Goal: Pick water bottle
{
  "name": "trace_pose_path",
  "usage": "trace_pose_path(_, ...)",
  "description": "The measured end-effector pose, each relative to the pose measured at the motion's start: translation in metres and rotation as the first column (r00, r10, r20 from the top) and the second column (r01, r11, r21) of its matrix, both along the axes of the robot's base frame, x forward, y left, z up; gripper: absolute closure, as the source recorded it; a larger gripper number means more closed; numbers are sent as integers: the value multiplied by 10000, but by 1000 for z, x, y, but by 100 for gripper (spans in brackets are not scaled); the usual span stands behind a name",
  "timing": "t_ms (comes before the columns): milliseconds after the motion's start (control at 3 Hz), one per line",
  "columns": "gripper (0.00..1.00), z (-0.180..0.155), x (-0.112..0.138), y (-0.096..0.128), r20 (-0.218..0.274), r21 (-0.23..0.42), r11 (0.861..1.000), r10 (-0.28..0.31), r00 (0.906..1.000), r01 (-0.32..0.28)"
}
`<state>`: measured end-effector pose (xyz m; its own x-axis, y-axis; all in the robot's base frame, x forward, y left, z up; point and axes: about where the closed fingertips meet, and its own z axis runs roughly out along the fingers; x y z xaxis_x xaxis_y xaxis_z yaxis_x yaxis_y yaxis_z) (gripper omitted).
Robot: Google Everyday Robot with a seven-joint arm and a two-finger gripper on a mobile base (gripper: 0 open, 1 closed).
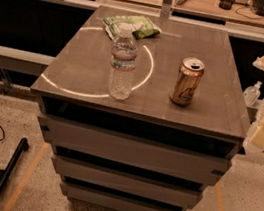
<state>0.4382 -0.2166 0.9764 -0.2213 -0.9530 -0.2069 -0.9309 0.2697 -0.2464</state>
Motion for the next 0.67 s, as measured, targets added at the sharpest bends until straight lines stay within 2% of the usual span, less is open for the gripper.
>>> trace_pose_path(333,0,0,2,3,37,137,9999,52,10000,-52)
trace_pose_path(667,0,1,31,50,447,1781,9799,833,9955,-900)
